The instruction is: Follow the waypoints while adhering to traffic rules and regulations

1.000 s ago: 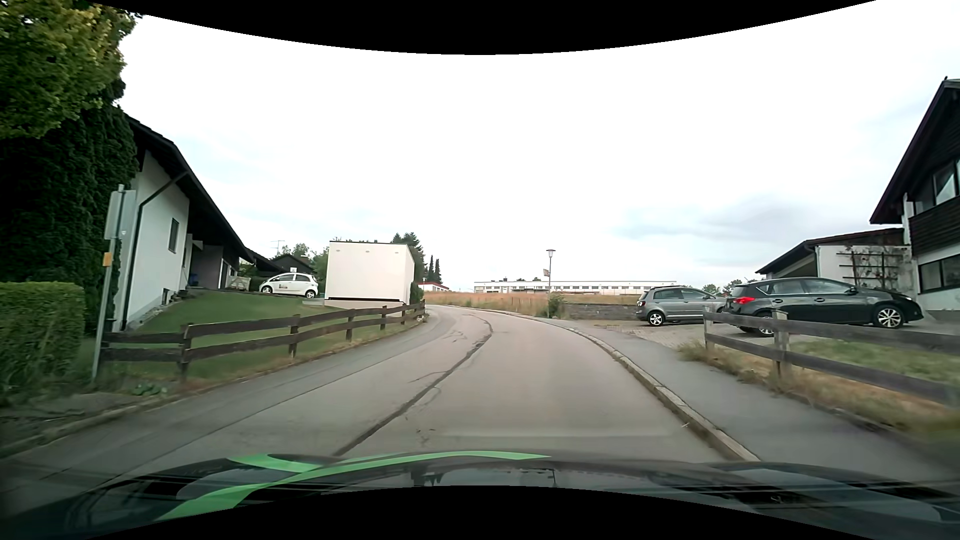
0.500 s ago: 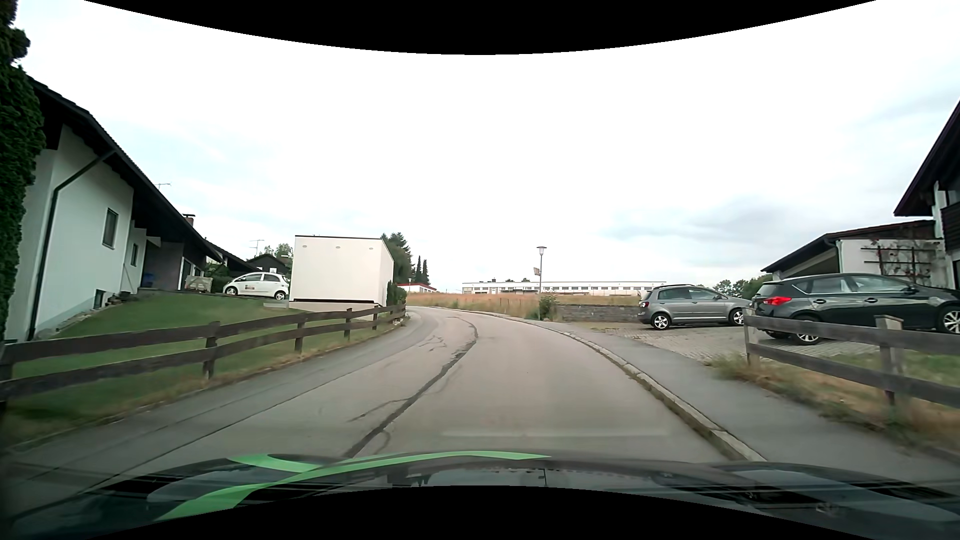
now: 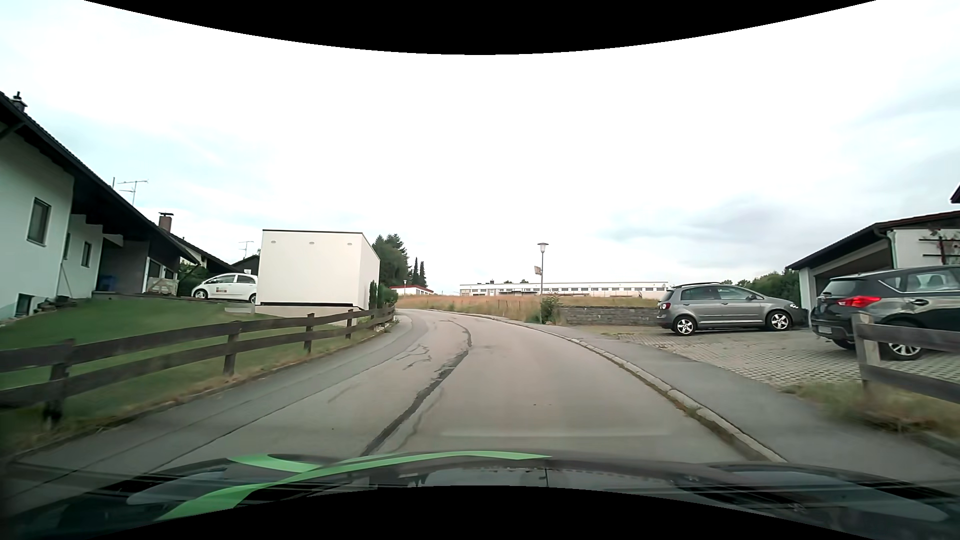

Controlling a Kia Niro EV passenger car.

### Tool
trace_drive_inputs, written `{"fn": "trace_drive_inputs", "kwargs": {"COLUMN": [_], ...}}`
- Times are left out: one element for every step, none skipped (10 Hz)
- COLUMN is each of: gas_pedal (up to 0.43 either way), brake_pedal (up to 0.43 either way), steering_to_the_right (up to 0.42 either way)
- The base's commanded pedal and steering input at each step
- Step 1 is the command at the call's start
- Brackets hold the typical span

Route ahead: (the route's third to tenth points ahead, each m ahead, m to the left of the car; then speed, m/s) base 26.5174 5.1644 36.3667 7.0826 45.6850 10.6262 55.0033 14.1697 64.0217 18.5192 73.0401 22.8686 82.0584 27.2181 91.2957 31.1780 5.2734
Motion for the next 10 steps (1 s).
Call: {"fn": "trace_drive_inputs", "kwargs": {"gas_pedal": [0.378, 0.378, 0.378, 0.378, 0.378, 0.378, 0.378, 0.378, 0.378, 0.378], "brake_pedal": [0.0, 0.0, 0.0, 0.0, 0.0, 0.0, 0.0, 0.0, 0.0, 0.0], "steering_to_the_right": [0.003, 0.004, 0.003, 0.004, 0.003, 0.003, 0.003, 0.004, 0.003, 0.003]}}
